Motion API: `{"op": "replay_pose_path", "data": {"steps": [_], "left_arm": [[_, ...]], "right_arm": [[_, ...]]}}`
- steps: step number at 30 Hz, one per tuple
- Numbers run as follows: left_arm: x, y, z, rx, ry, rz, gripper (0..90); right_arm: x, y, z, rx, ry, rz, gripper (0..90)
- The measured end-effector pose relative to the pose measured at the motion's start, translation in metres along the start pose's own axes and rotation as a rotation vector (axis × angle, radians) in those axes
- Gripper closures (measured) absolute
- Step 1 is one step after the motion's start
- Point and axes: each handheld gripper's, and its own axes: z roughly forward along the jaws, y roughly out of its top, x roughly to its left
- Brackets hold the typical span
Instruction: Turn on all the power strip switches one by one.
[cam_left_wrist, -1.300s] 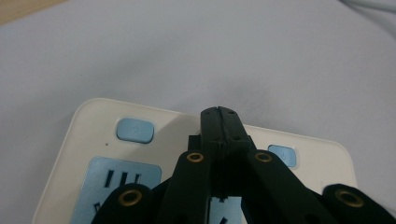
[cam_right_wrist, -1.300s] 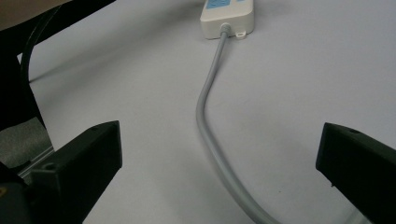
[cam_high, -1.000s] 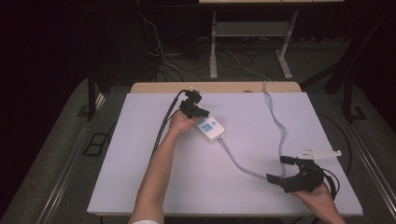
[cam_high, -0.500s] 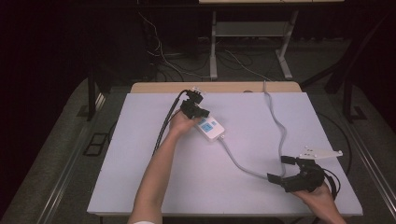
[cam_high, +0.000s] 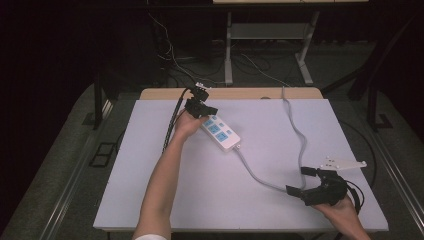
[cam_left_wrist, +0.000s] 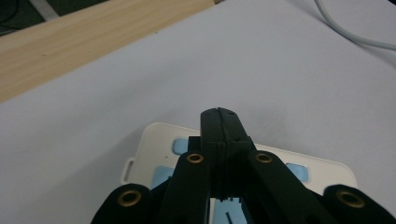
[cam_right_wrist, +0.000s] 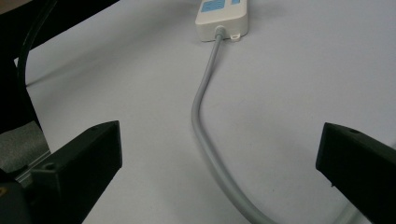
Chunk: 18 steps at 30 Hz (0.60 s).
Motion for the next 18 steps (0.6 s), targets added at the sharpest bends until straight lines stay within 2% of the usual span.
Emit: {"op": "replay_pose_path", "data": {"steps": [5, 7, 10, 14, 18], "left_arm": [[0.008, 0.005, -0.009, -0.017, 0.009, -0.020, 89.7], [0.011, 0.006, -0.010, -0.011, 0.029, -0.021, 89.8], [0.015, 0.006, -0.008, 0.009, 0.039, -0.022, 89.8], [0.019, 0.004, -0.002, 0.008, 0.034, -0.041, 89.7], [0.020, 0.002, 0.004, 0.021, 0.033, -0.035, 89.7]], "right_arm": [[0.000, 0.000, 0.000, 0.003, 0.000, -0.004, 0.3], [0.000, 0.000, 0.000, 0.001, -0.002, 0.000, 0.3], [-0.001, 0.000, 0.000, -0.001, -0.004, 0.005, 0.3], [0.000, 0.000, 0.000, -0.002, -0.007, 0.003, 0.3], [0.000, -0.001, -0.001, -0.006, -0.011, 0.010, 0.3]]}}
